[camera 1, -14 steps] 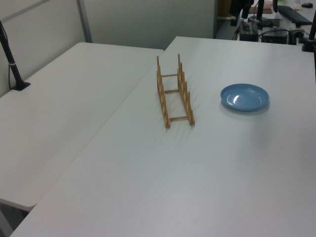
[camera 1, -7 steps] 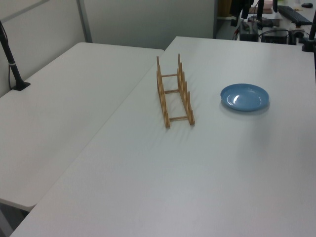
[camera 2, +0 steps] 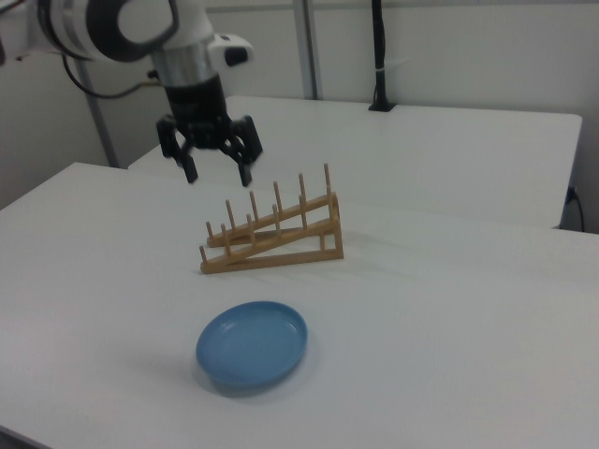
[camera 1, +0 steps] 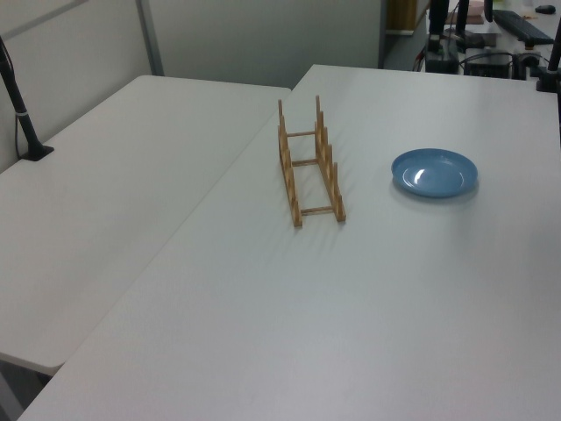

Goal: Place plate in plate rack

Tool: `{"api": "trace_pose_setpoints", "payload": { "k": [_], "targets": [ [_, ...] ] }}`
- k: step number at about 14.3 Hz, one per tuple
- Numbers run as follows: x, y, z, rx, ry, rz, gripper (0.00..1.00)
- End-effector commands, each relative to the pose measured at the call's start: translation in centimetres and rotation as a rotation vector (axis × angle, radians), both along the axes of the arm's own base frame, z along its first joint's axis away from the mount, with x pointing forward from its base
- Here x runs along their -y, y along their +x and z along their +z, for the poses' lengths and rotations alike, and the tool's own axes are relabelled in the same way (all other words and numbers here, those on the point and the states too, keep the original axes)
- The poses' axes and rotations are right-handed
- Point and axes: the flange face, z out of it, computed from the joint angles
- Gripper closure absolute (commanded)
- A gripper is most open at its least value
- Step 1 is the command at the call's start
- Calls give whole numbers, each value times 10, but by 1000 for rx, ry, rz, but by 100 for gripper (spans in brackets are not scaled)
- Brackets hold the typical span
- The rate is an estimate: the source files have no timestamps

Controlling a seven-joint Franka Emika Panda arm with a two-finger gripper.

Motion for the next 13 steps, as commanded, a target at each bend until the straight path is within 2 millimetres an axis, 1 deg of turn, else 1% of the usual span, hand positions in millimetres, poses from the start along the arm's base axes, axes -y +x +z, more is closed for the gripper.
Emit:
{"api": "trace_pose_setpoints", "payload": {
  "k": [1, 2, 3, 6, 7, 9, 12, 13],
  "targets": [
    [28, 5, -61, -93, -60, 53, 0],
    [36, 11, -77, -76, -69, 34, 0],
    [49, 14, -93, -56, -73, 11, 0],
    [88, 12, -146, -37, -77, -28, 0],
    [94, 15, -162, -34, -80, -17, 0],
    [99, 23, -195, -44, -80, -11, 0],
    [115, 28, -245, -70, -77, -29, 1],
    [118, 30, -256, -71, -77, -39, 1]
  ]
}}
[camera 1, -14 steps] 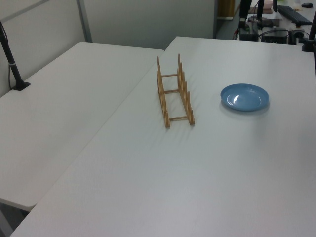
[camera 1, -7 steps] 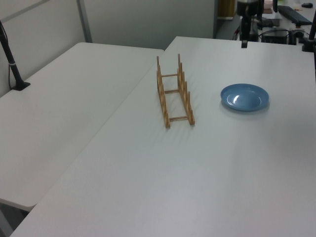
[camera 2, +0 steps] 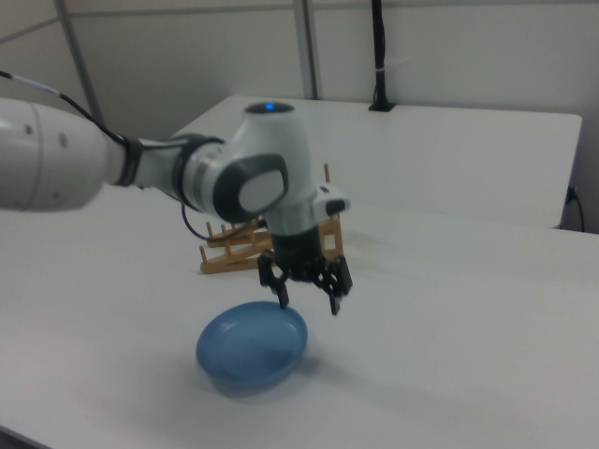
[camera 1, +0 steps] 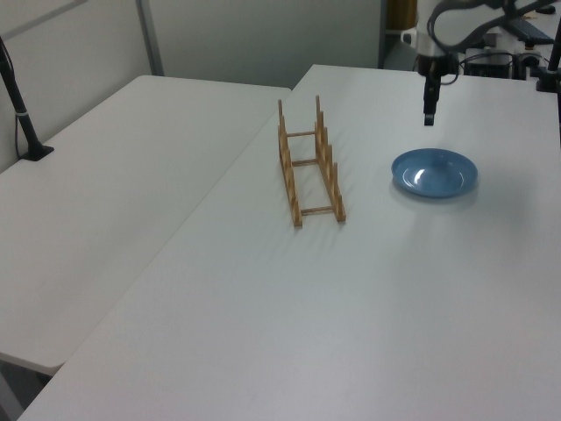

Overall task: Place plate in plate rack
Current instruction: 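Move the gripper down to the rim of the light blue plate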

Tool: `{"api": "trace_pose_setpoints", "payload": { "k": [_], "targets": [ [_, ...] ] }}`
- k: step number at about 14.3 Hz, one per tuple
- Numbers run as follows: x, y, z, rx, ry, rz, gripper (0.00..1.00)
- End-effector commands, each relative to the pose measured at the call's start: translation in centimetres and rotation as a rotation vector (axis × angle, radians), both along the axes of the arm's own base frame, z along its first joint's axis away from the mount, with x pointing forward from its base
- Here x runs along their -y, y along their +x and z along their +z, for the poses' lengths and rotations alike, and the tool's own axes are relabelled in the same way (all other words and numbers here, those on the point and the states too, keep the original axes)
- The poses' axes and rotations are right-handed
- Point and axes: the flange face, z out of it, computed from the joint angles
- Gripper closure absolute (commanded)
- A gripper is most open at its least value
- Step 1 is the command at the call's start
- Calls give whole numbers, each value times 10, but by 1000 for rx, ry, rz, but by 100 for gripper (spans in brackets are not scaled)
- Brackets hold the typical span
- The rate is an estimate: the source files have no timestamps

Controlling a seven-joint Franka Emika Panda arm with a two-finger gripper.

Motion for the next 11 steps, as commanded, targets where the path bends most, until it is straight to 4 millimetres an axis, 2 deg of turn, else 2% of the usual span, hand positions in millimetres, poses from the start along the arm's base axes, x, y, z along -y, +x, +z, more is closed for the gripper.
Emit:
{"api": "trace_pose_setpoints", "payload": {
  "k": [1, 6, 7, 9, 11],
  "targets": [
    [10, 4, -44, -14, -10, -3, 1],
    [2, 7, -61, -33, 2, -65, 4],
    [-1, 8, -64, -33, 4, -99, 9],
    [-9, 10, -70, -38, 5, -173, 29],
    [-25, 13, -77, -48, 3, -211, 34]
  ]
}}
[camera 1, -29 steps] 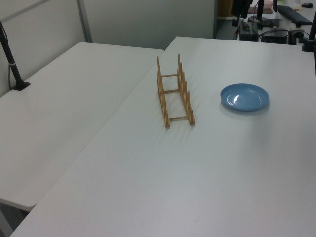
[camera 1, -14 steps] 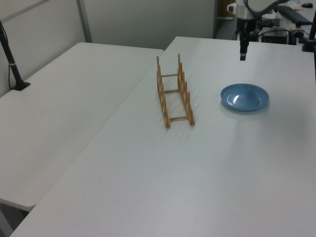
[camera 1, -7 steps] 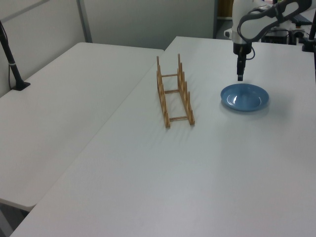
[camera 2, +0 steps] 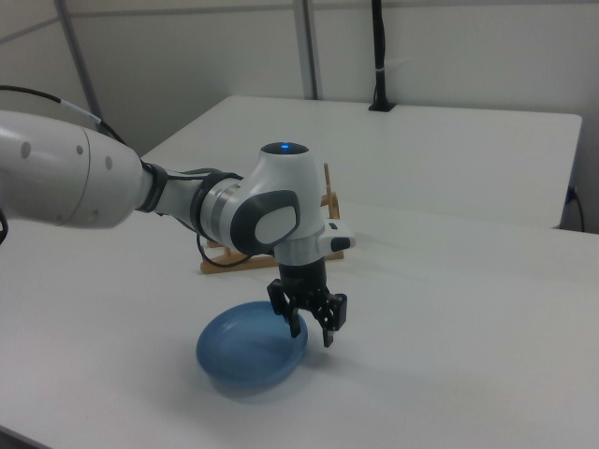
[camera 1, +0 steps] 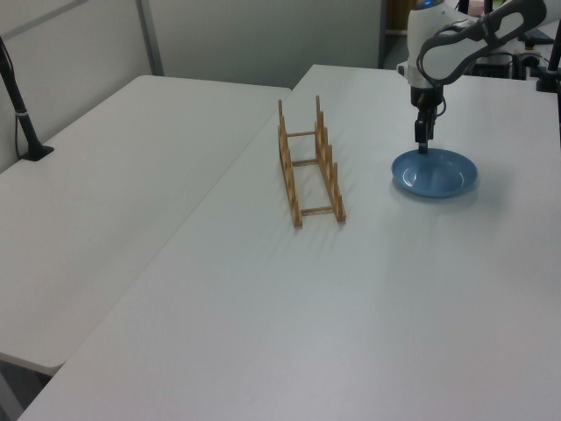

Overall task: Place plate in plate rack
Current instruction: 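Move the gripper down to the rim of the light blue plate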

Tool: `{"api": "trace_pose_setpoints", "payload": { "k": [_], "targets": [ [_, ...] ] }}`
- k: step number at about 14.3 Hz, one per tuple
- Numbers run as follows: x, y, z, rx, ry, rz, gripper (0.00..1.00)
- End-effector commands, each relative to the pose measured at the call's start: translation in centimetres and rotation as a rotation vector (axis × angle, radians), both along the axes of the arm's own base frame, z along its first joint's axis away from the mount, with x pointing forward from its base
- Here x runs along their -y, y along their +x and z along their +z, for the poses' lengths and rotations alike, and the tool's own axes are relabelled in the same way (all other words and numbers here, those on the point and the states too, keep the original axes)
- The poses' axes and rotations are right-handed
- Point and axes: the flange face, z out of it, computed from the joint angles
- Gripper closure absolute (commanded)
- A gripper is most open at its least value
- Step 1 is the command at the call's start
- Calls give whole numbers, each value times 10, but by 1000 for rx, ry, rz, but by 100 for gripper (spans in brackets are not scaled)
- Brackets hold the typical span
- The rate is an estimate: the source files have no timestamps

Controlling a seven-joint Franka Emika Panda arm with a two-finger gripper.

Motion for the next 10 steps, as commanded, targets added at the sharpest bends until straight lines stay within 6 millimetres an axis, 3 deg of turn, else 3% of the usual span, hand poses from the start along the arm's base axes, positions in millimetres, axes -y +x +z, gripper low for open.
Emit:
{"api": "trace_pose_setpoints", "payload": {
  "k": [1, 2, 6, 8, 10],
  "targets": [
    [-31, 1, -15, -19, -2, -63, 40],
    [-37, -1, -20, -29, 3, -56, 49],
    [-51, 1, -21, -32, 9, -65, 59],
    [-51, 1, -20, -33, 9, -67, 75],
    [-51, 3, -14, -24, 13, -72, 100]
  ]
}}
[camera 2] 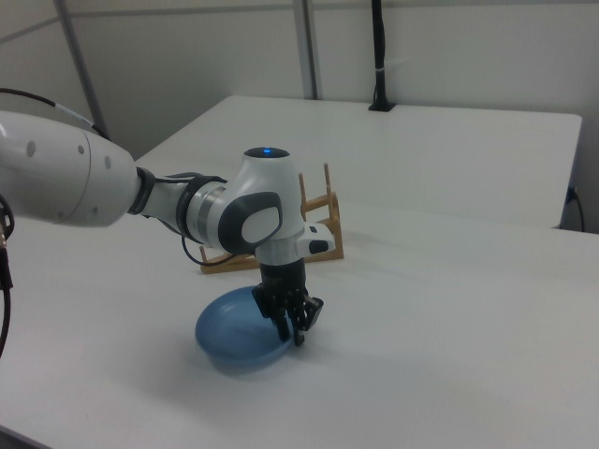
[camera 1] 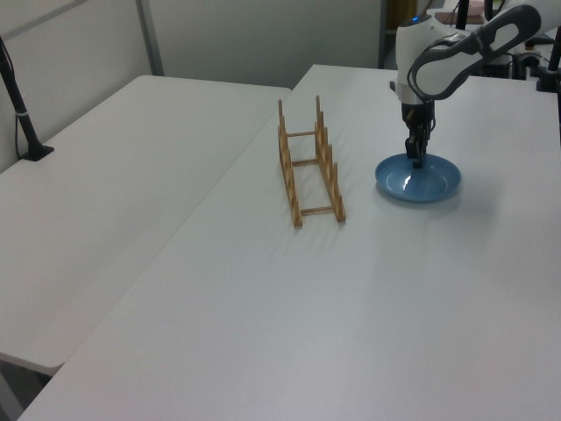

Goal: Place plate in plate rack

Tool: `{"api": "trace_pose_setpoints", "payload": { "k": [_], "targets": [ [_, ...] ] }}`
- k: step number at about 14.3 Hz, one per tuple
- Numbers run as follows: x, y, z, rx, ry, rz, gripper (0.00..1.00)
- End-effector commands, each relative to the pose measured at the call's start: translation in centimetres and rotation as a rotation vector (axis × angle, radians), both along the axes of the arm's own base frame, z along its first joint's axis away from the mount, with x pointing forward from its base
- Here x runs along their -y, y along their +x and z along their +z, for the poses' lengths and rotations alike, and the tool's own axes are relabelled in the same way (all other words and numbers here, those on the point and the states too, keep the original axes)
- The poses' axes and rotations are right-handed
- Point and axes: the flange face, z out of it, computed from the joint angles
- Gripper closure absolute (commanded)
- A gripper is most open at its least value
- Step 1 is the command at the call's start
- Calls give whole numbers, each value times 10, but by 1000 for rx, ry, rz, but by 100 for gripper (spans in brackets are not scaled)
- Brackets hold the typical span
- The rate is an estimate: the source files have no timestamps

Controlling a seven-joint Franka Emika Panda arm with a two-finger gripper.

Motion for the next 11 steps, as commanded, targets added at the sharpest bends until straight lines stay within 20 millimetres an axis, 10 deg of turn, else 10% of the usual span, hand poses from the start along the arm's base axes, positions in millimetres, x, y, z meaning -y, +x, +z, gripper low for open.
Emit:
{"api": "trace_pose_setpoints", "payload": {
  "k": [1, 11],
  "targets": [
    [-8, -4, 11, 2, 15, -25, 100],
    [-10, 0, 151, 103, 69, 35, 100]
  ]
}}
